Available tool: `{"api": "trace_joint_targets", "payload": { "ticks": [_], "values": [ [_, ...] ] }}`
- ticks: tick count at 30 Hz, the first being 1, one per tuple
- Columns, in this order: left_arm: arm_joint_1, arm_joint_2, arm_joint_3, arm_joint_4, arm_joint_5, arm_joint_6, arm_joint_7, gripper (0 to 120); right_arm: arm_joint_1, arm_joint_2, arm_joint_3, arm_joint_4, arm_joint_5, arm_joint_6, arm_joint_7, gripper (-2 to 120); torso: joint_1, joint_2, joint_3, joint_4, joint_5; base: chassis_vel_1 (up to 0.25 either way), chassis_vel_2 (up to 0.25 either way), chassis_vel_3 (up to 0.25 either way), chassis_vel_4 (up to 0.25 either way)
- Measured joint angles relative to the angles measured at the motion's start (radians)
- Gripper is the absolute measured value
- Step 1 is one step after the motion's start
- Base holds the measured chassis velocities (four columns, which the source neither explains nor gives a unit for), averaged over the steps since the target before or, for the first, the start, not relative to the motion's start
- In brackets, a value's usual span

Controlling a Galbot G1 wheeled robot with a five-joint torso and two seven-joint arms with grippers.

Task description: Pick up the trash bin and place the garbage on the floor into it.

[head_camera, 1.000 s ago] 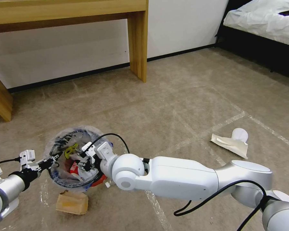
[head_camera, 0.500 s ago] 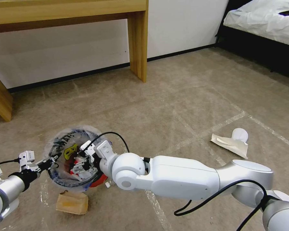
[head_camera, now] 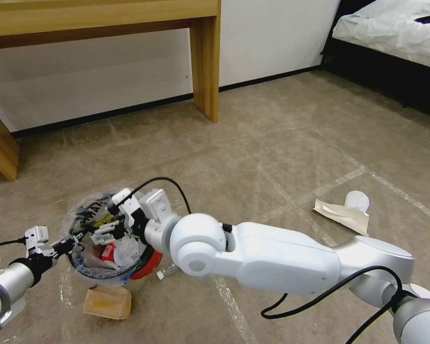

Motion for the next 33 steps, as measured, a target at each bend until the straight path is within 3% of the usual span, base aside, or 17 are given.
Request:
{"api": "trace_joint_targets", "payload": {
  "ticks": [5,8,10,11,14,18,20,23,25,26,33],
  "values": [
    [0.005,-0.008,-0.008,-0.001,0.016,0.000,0.005,1,-0.024,-0.055,0.126,0.042,-0.012,0.072,-0.067,100,0.000,0.000,0.000,0.0001,0.0001,0.000,0.000,0.000,0.000],
    [0.006,-0.018,-0.012,-0.001,0.026,0.000,0.007,1,-0.055,-0.110,0.217,0.064,-0.029,0.130,-0.111,100,0.000,0.000,0.000,-0.0001,0.0002,0.000,0.000,0.000,0.000],
    [0.006,-0.030,-0.017,-0.003,0.033,0.000,0.008,1,-0.115,-0.191,0.328,0.076,-0.079,0.222,-0.186,100,0.000,0.000,0.000,-0.0001,0.0002,0.000,0.000,0.000,0.000],
    [0.006,-0.030,-0.017,-0.003,0.033,0.000,0.008,1,-0.115,-0.191,0.328,0.076,-0.079,0.222,-0.186,100,0.000,0.000,0.000,-0.0001,0.0002,0.000,0.000,0.000,0.000],
    [0.005,-0.048,-0.027,-0.010,0.047,-0.002,0.009,1,-0.264,-0.301,0.507,0.084,-0.185,0.344,-0.308,100,0.000,0.000,0.000,-0.0005,0.0006,0.000,0.000,0.000,0.000],
    [0.007,-0.057,-0.033,-0.013,0.057,-0.003,0.008,1,-0.344,-0.342,0.592,0.086,-0.252,0.409,-0.331,100,0.000,0.000,0.000,-0.0003,0.0005,0.000,0.000,0.000,0.000],
    [0.009,-0.070,-0.039,-0.014,0.079,-0.006,0.008,1,-0.441,-0.370,0.700,0.087,-0.316,0.456,-0.341,100,0.000,0.000,0.000,0.0000,0.0004,0.000,0.000,0.000,0.000],
    [0.010,-0.077,-0.041,-0.016,0.088,-0.007,0.008,1,-0.486,-0.377,0.748,0.088,-0.343,0.474,-0.342,100,0.000,0.000,0.000,0.0000,0.0004,0.000,0.000,0.000,0.000],
    [0.014,-0.105,-0.045,-0.023,0.122,-0.014,0.010,1,-0.633,-0.375,0.883,0.076,-0.441,0.525,-0.339,100,0.000,0.000,0.000,0.0000,0.0003,0.000,0.000,0.000,0.000],
    [0.014,-0.105,-0.045,-0.023,0.122,-0.014,0.010,1,-0.633,-0.375,0.883,0.076,-0.441,0.525,-0.339,100,0.000,0.000,0.000,0.0000,0.0003,0.000,0.000,0.000,0.000],
    [0.020,-0.185,-0.050,-0.047,0.181,-0.025,0.023,1,-0.881,-0.299,1.162,0.069,-0.671,0.602,-0.365,100,0.000,0.000,0.000,-0.0001,0.0001,0.000,0.000,0.000,0.000]
  ]
}}
